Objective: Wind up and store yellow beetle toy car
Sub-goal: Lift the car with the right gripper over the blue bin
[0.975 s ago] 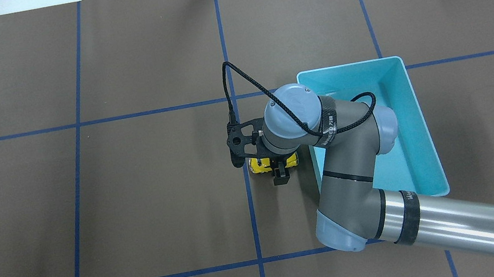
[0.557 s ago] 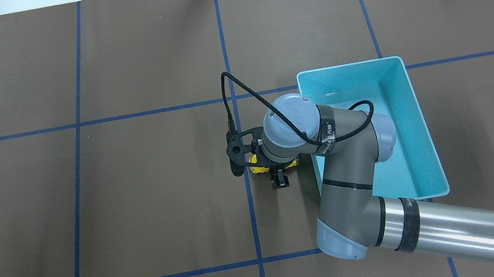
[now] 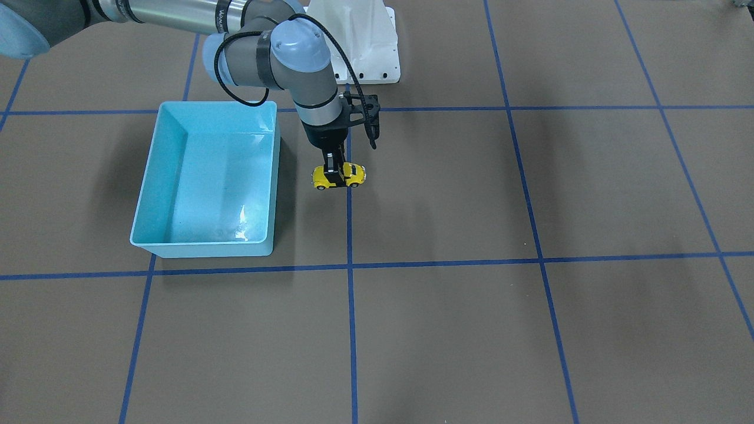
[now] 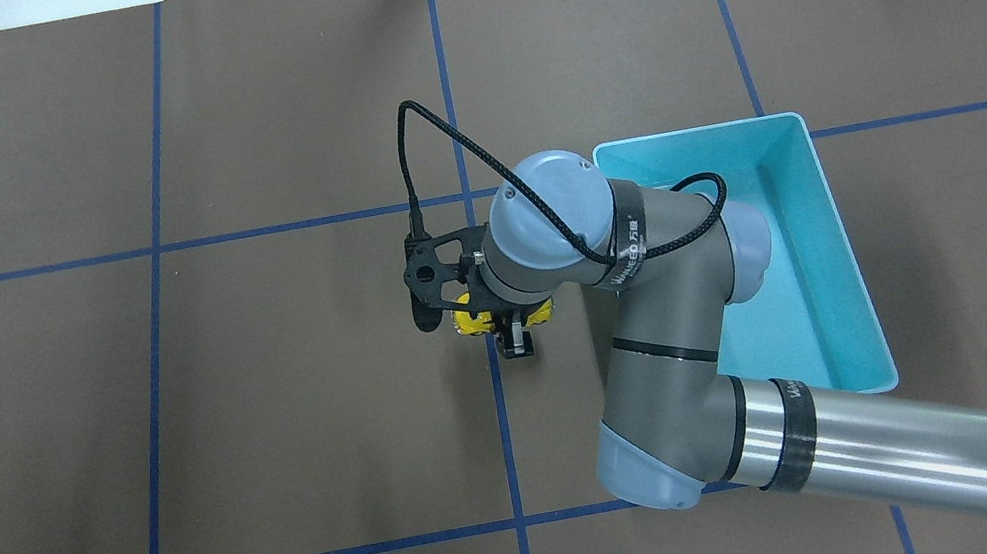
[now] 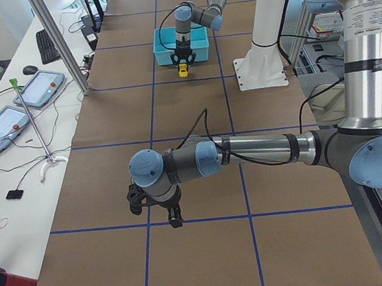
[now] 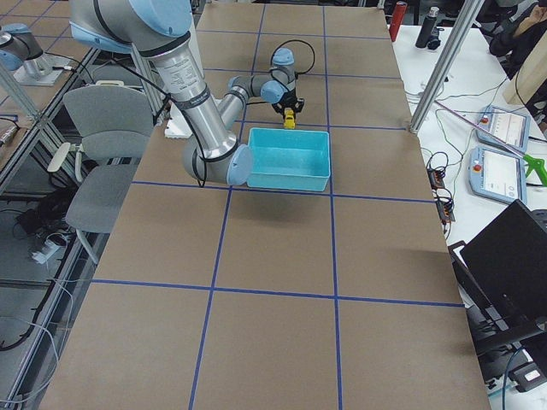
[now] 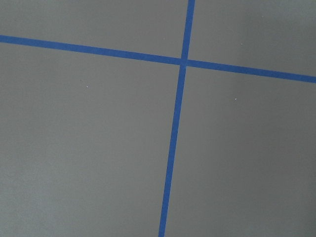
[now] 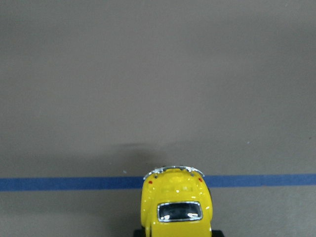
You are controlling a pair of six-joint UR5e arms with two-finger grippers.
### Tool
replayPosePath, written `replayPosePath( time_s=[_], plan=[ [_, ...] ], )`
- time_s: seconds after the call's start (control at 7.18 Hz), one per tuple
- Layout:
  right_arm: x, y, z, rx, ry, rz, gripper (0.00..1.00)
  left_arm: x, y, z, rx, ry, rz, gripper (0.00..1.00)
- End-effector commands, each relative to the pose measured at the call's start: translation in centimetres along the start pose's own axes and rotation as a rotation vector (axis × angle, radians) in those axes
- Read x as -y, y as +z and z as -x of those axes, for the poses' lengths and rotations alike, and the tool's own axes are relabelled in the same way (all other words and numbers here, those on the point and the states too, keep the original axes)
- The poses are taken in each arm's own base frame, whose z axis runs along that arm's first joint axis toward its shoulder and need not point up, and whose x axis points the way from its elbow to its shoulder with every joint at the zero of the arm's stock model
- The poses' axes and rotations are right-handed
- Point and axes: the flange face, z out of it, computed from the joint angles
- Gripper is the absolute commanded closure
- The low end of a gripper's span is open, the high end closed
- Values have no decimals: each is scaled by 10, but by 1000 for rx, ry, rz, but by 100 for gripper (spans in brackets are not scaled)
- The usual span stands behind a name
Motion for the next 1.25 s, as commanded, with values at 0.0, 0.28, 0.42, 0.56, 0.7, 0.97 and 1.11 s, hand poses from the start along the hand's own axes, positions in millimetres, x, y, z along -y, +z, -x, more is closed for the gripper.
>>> replayPosePath(
  time_s=[0.0, 0.28, 0.42, 0.56, 0.7, 0.97, 1.11],
  plan=[
    [-4, -104, -46, 29, 84, -27, 100, 0, 0, 0, 0, 1, -1, 0],
    [-101, -186, -65, 13, 127, -35, 100, 0, 0, 0, 0, 1, -1, 0],
    [-144, -185, -50, 26, 57, -16, 100, 0, 0, 0, -1, 1, -1, 0],
    [-178, -172, -43, 45, -6, 25, 100, 0, 0, 0, 0, 1, -1, 0],
    [-202, -154, -40, 61, -54, 59, 100, 0, 0, 0, 0, 1, -1, 0],
    [-250, -90, -52, 39, -74, 19, 100, 1, -1, -1, 0, 2, -2, 0],
    [-266, -55, -58, 36, -76, 6, 100, 1, -1, -1, 0, 2, -2, 0]
  ],
)
